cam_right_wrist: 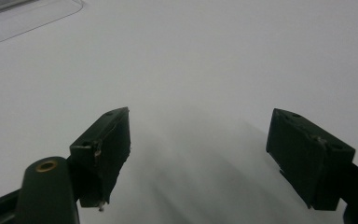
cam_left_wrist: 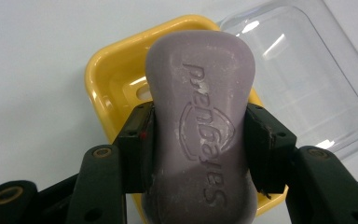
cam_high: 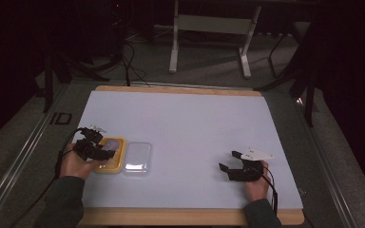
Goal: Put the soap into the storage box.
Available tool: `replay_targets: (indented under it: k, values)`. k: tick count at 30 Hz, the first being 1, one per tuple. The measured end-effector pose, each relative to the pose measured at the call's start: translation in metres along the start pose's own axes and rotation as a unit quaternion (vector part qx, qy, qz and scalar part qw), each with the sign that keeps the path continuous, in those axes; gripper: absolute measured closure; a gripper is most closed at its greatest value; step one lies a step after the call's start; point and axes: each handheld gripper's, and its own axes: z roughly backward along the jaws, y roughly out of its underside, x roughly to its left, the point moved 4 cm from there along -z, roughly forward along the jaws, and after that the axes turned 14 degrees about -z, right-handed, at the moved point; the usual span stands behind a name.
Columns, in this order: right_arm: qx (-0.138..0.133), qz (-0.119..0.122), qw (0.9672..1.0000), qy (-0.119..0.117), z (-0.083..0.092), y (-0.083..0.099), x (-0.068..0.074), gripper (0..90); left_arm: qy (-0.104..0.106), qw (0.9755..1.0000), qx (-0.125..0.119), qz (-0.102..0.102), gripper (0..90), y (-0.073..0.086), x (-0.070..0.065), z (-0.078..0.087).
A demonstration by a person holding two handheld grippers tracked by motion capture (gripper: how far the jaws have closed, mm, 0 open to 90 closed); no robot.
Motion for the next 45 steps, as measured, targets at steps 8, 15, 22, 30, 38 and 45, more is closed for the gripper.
replay_targets:
  k: [8,15,22,30,38,45]
  values:
    - [-0.001,0.001,1.0,0.0,0.0,0.0,0.0,21.1,-0.003,1.0,-0.002,0.003,49.2,0.002,-0.002,-0.001]
    - [0.0,0.001,1.0,0.0,0.0,0.0,0.0,21.2,-0.008,1.0,0.0,0.004,49.2,0.003,-0.004,-0.003]
    - [0.0,0.002,1.0,0.0,0.0,0.0,0.0,21.2,-0.005,1.0,0.0,0.008,49.2,0.006,-0.006,-0.007]
    - [0.0,0.002,1.0,0.0,0.0,0.0,0.0,21.2,-0.011,0.9999,0.004,0.012,49.2,0.006,-0.006,-0.01]
    - [-0.001,0.002,1.0,0.0,0.0,0.0,0.0,21.2,-0.017,0.9997,0.008,0.015,49.2,0.006,-0.006,-0.014]
    - [-0.001,0.002,1.0,0.0,0.0,0.0,0.0,21.1,-0.026,0.9993,0.016,0.024,49.2,0.005,-0.005,-0.016]
